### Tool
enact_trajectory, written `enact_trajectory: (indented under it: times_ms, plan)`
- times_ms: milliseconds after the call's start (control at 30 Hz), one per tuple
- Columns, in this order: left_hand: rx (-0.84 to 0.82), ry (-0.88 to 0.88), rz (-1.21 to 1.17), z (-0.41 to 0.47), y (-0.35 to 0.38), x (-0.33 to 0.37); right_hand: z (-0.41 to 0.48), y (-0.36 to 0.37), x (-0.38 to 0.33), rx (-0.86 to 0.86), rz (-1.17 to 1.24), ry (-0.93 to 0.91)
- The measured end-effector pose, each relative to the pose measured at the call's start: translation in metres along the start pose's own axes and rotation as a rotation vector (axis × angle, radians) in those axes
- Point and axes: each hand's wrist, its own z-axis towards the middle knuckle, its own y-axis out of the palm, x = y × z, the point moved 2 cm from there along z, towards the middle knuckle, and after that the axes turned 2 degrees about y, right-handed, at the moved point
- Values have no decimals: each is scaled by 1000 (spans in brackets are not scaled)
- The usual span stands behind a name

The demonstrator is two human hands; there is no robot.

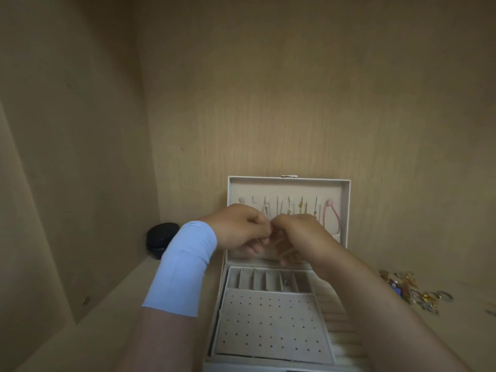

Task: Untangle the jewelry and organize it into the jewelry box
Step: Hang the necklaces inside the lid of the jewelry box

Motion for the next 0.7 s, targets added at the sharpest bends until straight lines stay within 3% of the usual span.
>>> enact_trajectory:
  times_ms: [167,400,700]
  plan:
    - [-180,-39,16,-5,0,-4,2,-4,0,-77,136,-36]
    - [-9,-36,114,7,-1,-11,5,-17,-7,29,-29,-152]
    - [-2,35,-11,13,22,-4,10,-29,-3,96,-112,-249]
